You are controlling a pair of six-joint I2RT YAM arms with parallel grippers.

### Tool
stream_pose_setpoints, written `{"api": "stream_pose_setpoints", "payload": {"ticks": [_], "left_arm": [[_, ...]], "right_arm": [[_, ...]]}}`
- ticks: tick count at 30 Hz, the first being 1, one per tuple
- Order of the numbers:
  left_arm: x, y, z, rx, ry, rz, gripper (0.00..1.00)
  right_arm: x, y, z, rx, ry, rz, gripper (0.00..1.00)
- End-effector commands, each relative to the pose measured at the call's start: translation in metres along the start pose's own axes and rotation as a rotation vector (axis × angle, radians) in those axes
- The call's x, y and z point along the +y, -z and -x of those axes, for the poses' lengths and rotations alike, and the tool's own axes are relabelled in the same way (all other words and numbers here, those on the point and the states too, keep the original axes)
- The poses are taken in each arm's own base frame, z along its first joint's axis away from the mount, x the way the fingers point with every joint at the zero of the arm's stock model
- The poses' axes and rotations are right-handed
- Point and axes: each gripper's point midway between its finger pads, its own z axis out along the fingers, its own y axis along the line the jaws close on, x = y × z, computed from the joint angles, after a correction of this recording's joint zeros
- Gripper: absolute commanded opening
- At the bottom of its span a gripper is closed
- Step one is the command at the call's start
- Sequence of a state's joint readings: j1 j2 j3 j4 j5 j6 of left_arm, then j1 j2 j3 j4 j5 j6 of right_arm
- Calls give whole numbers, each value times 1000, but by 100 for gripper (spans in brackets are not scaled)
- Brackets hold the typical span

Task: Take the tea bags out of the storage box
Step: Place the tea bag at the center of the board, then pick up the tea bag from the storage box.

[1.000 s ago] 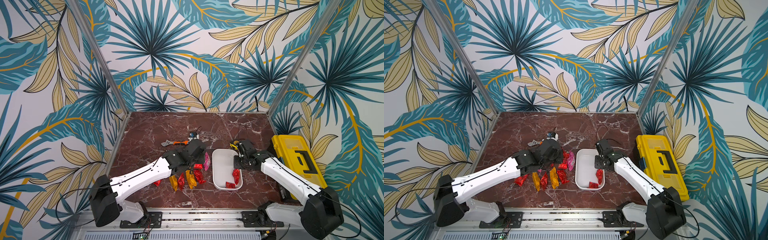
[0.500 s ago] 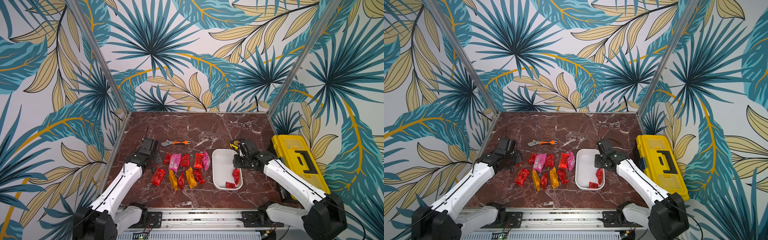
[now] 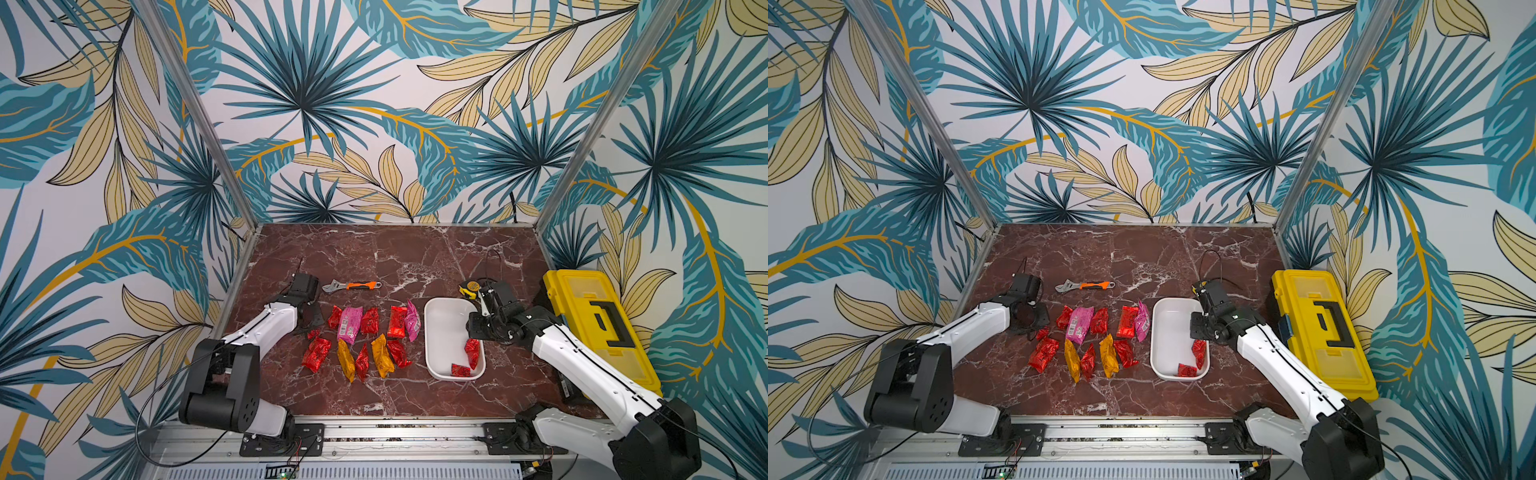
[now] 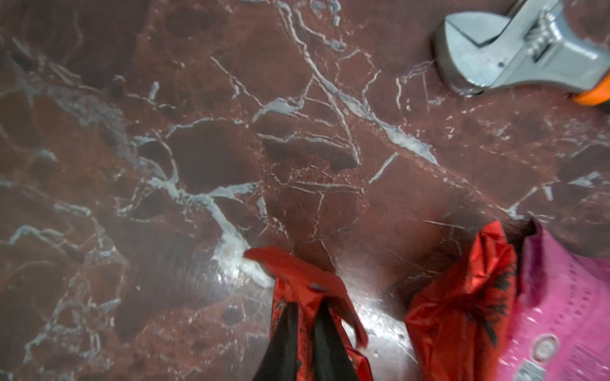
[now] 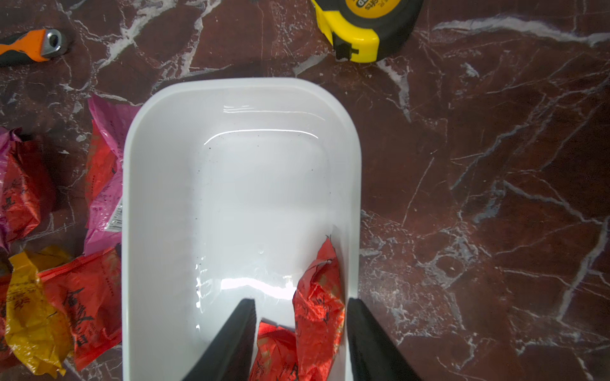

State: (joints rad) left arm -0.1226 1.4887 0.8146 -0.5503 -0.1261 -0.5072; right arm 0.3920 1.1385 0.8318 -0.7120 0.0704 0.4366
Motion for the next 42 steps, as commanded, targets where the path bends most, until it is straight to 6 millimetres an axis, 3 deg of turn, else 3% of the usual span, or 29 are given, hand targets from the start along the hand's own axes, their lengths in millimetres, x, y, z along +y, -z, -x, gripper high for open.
{"api": "stream_pose_setpoints", "payload": {"ticks": [1,5,10,14,19,25,30,36,42], "left_arm": [[-15,4,29,-66,5,-60,23],[-19,13,33,-77,12,-89,41],[-22,65,48,-183,36,-155,60],[-41,112,50,-236,67,-328,63],[-83,147,28,-233,42,-515,63],[-166,159,-36,-126,-40,-725,61],[-215,157,-72,-73,-103,-801,59],[-252,154,-98,-31,-148,-843,57],[-275,151,-114,-2,-167,-864,56]], "right_arm": [[-4,-1,-19,63,1,5,51],[-13,2,-26,72,-2,-32,51],[-22,9,-35,121,-38,-85,51],[-29,17,-34,137,-75,-141,51],[-12,22,-36,155,-63,-118,51],[4,17,-46,171,-30,-167,51],[-2,4,-56,167,-57,-240,49],[-6,-10,-63,173,-74,-260,47],[-4,-26,-74,196,-109,-239,42]]}}
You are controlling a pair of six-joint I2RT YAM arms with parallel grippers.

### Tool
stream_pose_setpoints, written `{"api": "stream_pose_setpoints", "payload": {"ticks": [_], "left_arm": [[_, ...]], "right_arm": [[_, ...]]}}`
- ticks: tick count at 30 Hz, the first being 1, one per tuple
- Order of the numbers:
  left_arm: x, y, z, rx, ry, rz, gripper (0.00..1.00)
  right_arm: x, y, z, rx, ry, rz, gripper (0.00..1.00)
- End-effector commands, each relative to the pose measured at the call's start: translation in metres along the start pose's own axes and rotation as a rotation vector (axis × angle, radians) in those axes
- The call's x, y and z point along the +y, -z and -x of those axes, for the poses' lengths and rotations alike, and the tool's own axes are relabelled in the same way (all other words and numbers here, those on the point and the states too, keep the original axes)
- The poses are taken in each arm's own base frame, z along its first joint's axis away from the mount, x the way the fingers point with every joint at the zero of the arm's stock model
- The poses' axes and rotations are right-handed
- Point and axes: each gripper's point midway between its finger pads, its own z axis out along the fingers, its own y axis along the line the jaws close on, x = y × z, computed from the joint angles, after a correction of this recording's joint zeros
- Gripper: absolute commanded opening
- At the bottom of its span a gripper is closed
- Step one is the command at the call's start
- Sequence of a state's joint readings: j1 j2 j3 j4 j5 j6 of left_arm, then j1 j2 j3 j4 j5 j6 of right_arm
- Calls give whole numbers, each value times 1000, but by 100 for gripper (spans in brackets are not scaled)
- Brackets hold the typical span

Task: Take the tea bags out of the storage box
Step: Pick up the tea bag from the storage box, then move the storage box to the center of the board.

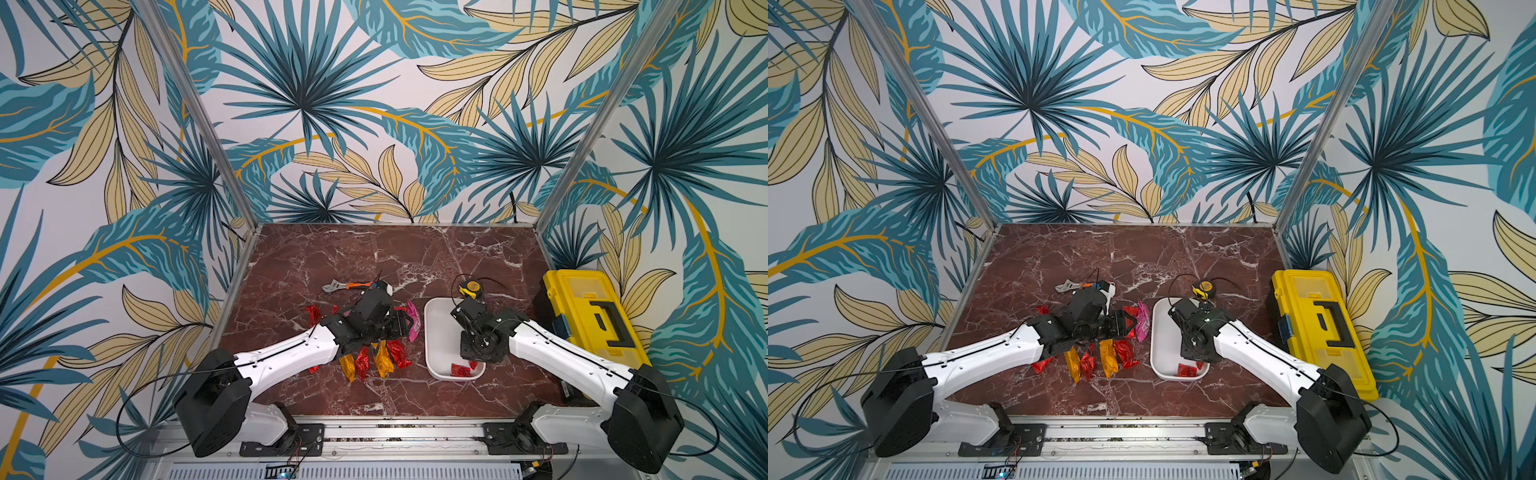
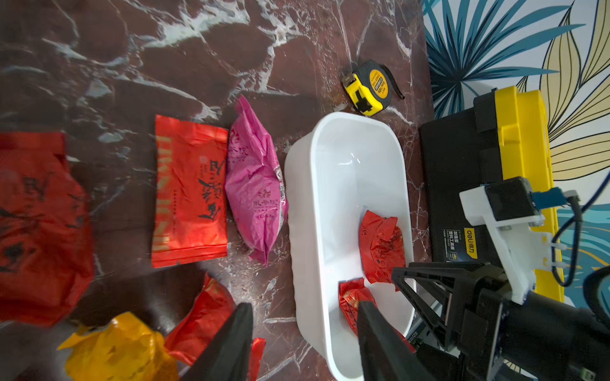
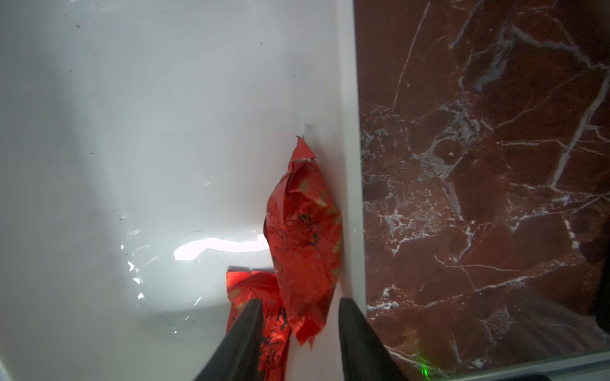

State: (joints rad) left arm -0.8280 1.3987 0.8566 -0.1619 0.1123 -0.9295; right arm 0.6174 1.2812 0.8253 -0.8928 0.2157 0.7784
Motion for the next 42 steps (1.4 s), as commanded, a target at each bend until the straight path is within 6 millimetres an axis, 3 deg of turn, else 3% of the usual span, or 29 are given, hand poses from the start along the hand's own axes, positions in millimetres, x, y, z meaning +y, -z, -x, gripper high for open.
{"api": "stream_pose_setpoints", "payload": {"ticks": [1,5,13,22,26,30,35,42], "left_arm": [[-23,-6,9,-41,3,-60,56],[-13,-27,1,-9,11,-30,54],[-25,-53,-11,45,11,-75,47],[-38,-69,-18,66,3,-78,37],[-42,-74,-20,65,4,-68,36],[-38,-77,-22,68,12,-35,35],[-29,-86,-27,73,53,0,25],[-40,-101,-26,76,44,-1,15]], "right_arm": [[-1,-12,-5,4,-34,-8,42],[-4,-17,-4,-6,-35,-30,40],[-3,-27,0,-16,-17,-53,34],[-1,-19,6,-47,-8,-25,15],[0,-9,8,-73,-19,16,8],[-2,5,12,-116,-39,51,6],[-10,25,19,-193,-62,79,6],[-20,52,26,-305,-113,145,6]]}}
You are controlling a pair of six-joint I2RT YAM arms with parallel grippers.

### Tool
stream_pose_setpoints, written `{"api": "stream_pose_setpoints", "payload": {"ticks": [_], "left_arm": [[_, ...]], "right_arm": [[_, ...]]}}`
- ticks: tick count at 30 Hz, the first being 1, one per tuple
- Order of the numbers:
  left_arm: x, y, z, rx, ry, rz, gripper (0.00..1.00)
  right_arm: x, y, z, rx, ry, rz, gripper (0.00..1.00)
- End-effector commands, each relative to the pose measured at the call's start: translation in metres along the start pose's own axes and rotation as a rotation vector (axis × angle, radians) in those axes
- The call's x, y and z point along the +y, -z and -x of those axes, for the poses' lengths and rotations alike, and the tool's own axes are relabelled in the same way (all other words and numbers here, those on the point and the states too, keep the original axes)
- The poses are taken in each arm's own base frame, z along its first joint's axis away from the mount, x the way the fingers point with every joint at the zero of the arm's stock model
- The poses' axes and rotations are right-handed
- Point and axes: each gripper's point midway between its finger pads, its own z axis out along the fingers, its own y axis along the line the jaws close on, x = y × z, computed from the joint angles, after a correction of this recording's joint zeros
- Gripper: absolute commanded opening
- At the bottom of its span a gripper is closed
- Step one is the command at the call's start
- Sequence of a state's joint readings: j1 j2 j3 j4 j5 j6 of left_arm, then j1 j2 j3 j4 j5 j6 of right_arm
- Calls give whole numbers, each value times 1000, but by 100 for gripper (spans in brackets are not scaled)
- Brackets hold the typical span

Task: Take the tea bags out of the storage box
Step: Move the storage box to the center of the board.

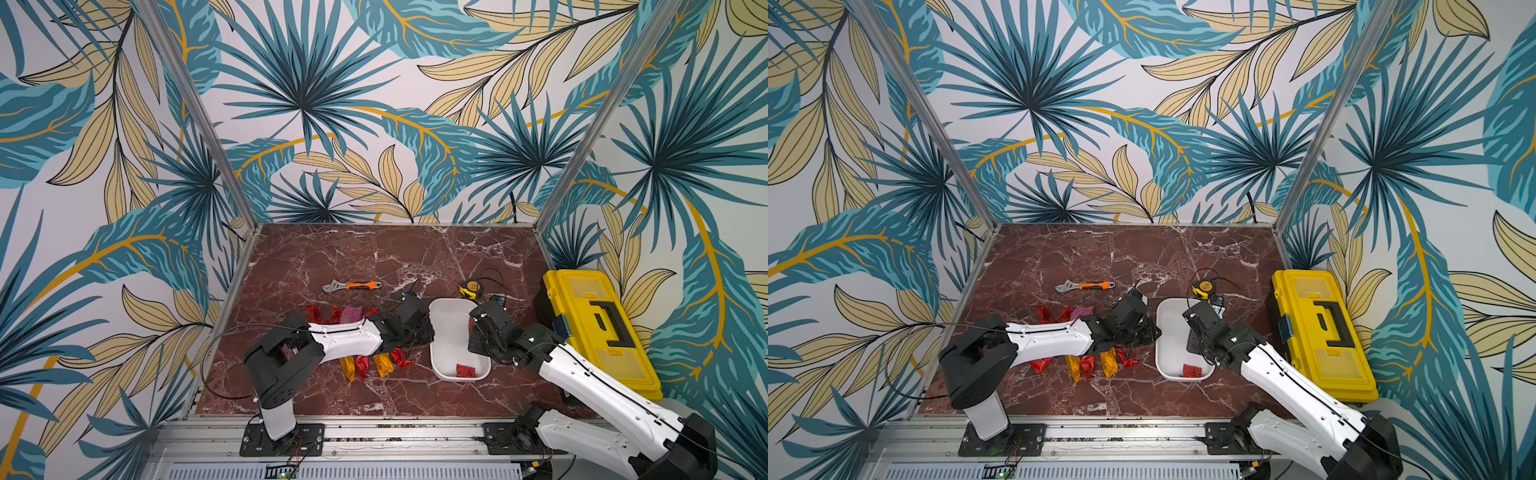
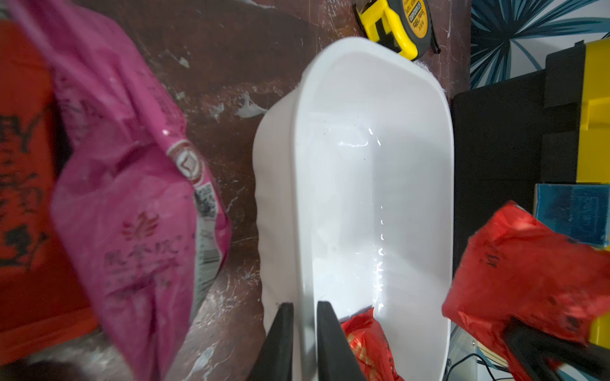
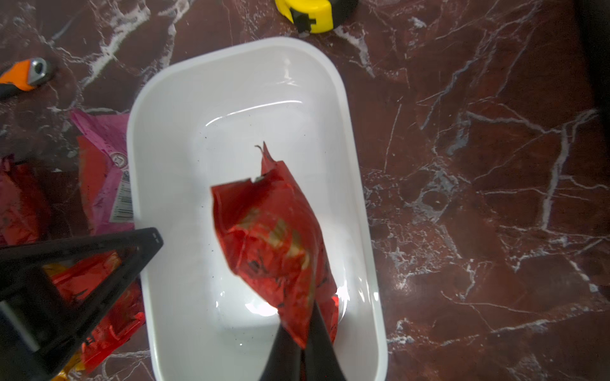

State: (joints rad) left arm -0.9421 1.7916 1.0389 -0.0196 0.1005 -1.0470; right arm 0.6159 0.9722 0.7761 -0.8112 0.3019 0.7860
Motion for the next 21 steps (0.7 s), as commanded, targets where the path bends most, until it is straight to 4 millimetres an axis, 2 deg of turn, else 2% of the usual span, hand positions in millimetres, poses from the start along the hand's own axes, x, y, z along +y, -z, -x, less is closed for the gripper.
{"api": "stream_pose_setpoints", "payload": {"ticks": [1,11,17,21], "left_arm": [[-22,-6,11,-30,-4,-25,14],[-36,-27,28,-66,13,1,12],[-40,-29,34,-79,-1,45,25],[-51,-12,44,-124,-18,29,33]], "right_arm": [[-15,5,-3,-27,-17,-27,6],[-9,19,-9,-9,-27,63,6],[-3,24,-12,11,-15,106,6],[0,25,-16,32,-6,126,6]]}}
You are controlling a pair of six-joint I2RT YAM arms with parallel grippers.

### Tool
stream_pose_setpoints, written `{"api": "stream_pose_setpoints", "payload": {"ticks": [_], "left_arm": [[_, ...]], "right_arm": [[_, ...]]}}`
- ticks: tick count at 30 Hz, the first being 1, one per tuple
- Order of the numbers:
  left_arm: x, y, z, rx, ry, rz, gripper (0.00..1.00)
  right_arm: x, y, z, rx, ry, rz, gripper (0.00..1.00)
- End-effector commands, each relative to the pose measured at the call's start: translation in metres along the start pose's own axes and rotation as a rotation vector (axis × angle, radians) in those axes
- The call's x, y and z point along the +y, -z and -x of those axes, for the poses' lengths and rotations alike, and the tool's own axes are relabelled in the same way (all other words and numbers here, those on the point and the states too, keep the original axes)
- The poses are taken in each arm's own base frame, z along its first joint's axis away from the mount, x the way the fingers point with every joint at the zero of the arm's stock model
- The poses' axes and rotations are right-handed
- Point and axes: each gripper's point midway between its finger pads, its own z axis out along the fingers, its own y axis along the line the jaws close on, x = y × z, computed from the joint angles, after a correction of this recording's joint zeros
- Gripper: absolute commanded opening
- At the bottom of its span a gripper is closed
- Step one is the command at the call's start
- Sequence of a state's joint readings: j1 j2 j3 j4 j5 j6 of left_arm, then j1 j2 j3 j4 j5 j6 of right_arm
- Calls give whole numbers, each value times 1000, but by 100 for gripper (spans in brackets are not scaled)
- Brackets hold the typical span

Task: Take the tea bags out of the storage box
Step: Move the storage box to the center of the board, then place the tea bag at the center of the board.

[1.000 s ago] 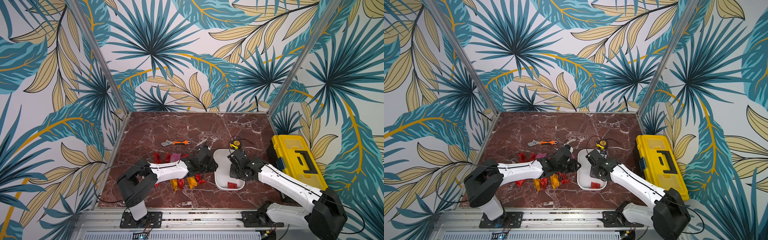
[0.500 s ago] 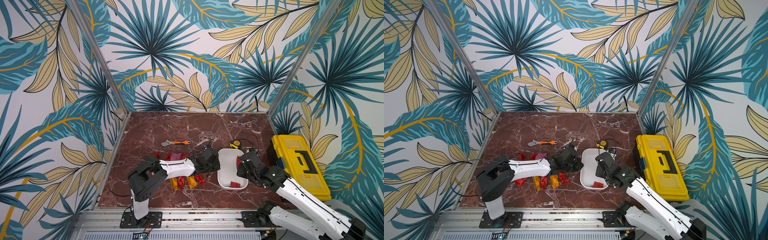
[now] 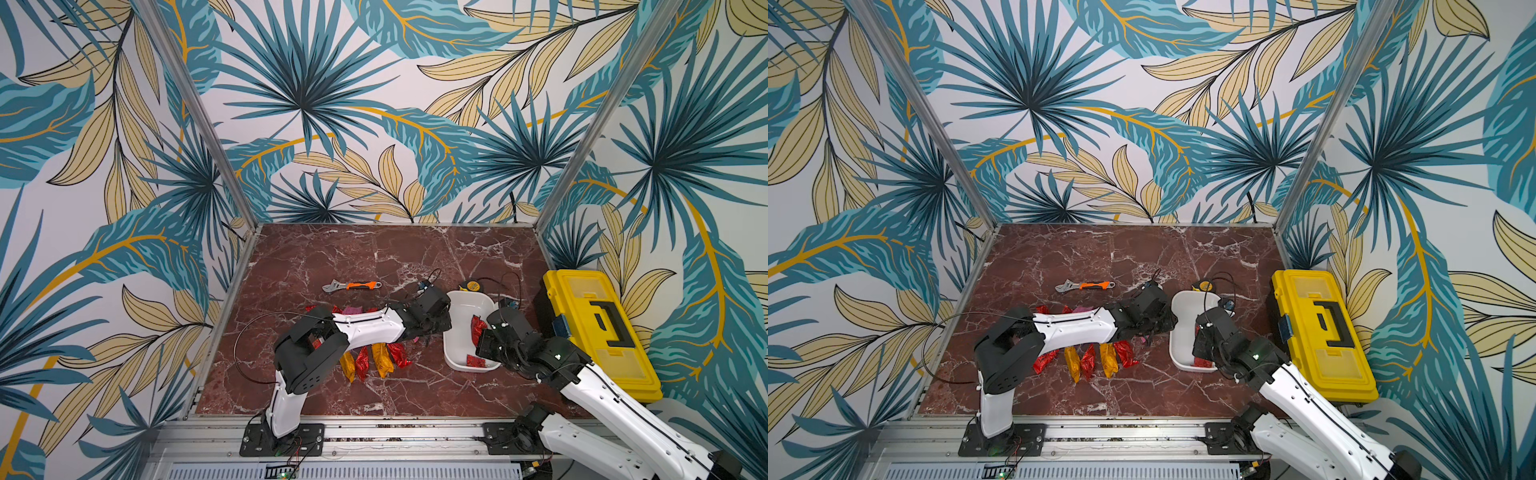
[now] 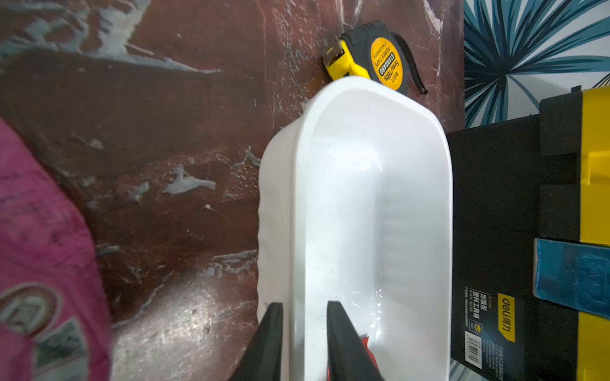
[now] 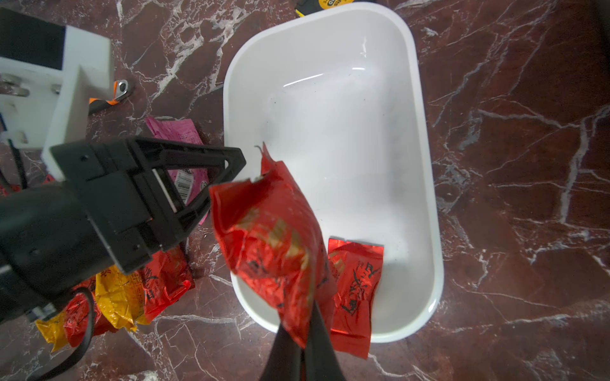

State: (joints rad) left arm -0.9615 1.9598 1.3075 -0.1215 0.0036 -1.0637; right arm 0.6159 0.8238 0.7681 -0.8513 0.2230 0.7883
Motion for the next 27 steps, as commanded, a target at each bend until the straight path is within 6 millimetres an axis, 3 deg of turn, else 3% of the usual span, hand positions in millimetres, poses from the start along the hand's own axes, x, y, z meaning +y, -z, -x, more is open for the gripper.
{"api": "stream_pose_setpoints", "payload": {"ticks": [1,5,9,13,19,23,27], "left_arm": [[-22,27,19,-70,-17,-31,36],[-38,74,42,-177,-60,-46,46],[-33,125,63,-314,-62,-27,50],[-5,165,73,-434,-24,26,53],[50,204,71,-565,73,87,53],[90,223,66,-607,89,205,53],[110,238,64,-628,101,253,54]], "right_arm": [[0,0,-11,51,27,15,6],[17,3,-15,111,65,82,6],[43,1,-17,159,86,162,5],[68,-8,-11,150,93,203,5],[106,-31,5,124,86,214,5],[108,-56,20,70,72,104,5],[108,-85,24,73,100,5,5]]}}
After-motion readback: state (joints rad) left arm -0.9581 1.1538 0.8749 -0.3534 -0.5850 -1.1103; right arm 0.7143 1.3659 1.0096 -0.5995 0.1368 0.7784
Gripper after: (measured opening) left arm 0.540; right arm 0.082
